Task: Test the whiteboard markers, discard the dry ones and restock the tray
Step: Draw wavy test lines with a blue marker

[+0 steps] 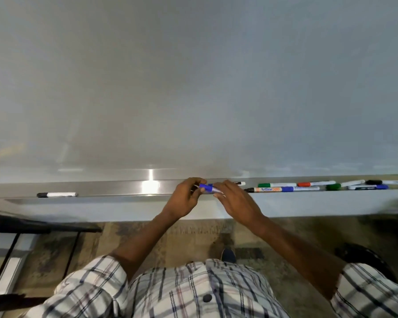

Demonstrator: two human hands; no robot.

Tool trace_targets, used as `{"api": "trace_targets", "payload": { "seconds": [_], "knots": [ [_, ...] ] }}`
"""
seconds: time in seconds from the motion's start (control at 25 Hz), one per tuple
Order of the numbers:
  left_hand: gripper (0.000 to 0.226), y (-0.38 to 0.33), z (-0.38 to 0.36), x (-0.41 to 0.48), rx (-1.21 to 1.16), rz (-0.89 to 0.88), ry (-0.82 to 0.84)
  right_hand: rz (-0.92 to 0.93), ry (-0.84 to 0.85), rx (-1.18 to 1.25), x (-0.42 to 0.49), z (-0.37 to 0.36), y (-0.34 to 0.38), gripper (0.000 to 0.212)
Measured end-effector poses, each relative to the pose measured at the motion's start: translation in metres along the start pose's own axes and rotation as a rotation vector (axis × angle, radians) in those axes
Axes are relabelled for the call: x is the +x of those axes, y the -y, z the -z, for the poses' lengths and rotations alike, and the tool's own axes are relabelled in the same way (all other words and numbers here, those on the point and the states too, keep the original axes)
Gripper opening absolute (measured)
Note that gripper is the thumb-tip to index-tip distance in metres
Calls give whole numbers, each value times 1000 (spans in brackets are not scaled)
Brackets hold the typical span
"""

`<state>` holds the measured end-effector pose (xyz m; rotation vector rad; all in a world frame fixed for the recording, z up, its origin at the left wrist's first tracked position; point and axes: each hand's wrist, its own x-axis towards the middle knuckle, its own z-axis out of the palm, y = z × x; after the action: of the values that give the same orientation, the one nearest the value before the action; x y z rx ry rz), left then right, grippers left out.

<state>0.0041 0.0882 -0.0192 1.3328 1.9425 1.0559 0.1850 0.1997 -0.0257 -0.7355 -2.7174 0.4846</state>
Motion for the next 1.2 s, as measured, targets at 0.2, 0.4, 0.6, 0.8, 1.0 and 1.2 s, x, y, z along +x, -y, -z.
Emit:
{"api": "trace_targets", "payload": {
  "seconds": [0.2, 0.4, 0.6, 0.8, 1.0, 1.2],
  "knots": [
    [17, -23, 14, -19, -296, 51, -34, 39, -113, -76, -3, 21, 30, 26],
    [24, -45, 28, -20, -399, 65, -30, -44, -109, -110, -7, 43, 49, 26],
    [23, -67, 43, -23, -556, 36, 28, -143, -174, -200, -12, 66, 67, 30],
    [22, -82, 61, -22, -604, -49, 1, -292, -265, -56, -17, 92, 70, 43],
    [37, -113, 66, -19, -629, -24, -47, -257, -373, 220, -12, 109, 84, 35],
    [31, -174, 92, -16, -622, -179, -98, -195, -508, 450, 0, 138, 103, 25]
  ]
}}
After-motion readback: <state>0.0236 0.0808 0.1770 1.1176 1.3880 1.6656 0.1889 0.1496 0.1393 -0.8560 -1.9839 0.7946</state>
